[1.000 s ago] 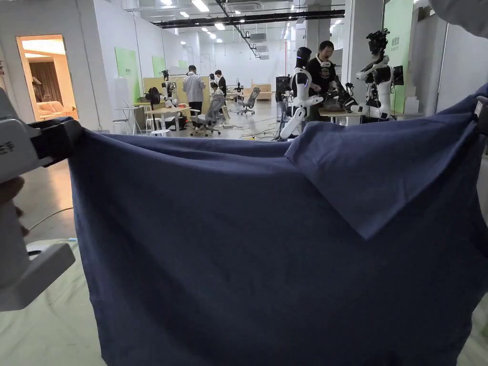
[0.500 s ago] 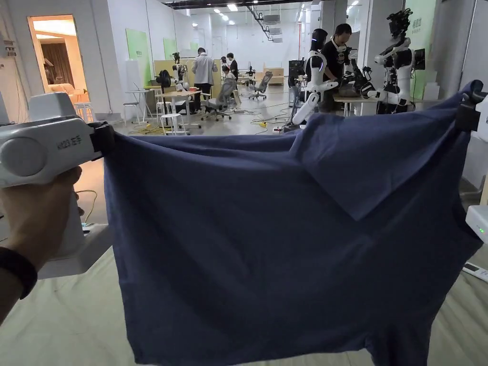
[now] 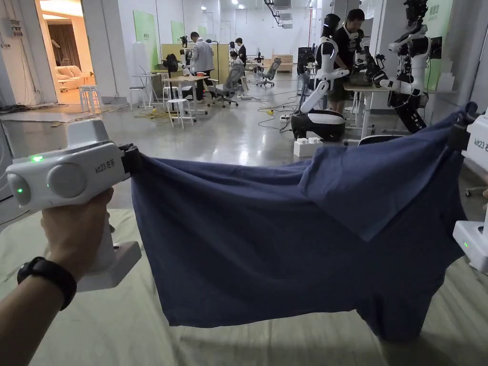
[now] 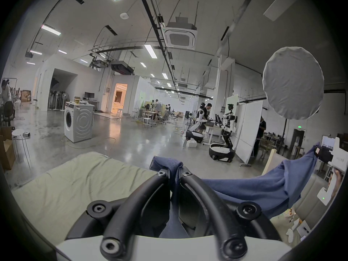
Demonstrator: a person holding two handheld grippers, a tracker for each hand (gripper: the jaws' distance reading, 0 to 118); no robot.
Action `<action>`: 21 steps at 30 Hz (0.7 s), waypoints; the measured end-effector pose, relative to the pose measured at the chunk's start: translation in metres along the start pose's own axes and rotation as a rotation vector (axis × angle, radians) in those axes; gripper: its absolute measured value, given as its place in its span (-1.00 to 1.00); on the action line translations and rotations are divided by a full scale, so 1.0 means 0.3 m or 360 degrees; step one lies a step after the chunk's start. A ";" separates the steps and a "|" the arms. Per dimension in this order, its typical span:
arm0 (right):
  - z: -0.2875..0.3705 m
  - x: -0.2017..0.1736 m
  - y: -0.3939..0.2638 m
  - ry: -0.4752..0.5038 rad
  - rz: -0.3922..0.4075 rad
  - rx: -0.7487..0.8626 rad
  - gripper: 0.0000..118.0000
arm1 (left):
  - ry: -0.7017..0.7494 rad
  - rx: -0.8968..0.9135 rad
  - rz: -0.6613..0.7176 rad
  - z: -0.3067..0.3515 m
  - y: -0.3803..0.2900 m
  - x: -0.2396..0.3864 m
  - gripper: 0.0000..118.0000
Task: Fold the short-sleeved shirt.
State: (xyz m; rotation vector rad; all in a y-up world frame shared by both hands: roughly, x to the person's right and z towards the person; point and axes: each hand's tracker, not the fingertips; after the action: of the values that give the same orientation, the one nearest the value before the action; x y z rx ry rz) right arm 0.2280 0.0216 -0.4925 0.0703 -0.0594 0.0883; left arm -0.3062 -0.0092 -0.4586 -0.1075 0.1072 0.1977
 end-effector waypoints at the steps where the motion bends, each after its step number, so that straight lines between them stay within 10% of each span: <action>1: 0.013 0.004 -0.036 0.0025 0.0015 -0.0019 -0.86 | -0.0008 -0.0016 0.0004 0.006 -0.027 -0.006 -0.88; 11: 0.453 0.080 -0.475 0.0243 -0.0275 -0.0234 -0.86 | -0.0148 -0.0007 0.0146 0.416 -0.471 -0.125 -0.88; 21: 1.112 0.158 -0.813 0.0149 -0.0643 -0.0464 -0.86 | -0.0077 -0.0202 0.0298 0.999 -0.856 -0.214 -0.88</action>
State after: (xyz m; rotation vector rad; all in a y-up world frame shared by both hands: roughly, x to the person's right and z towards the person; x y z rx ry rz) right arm 0.2783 -0.2408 -0.1738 -0.2133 0.0367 -0.3209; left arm -0.2885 -0.2368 -0.1301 -0.2196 0.0564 0.3942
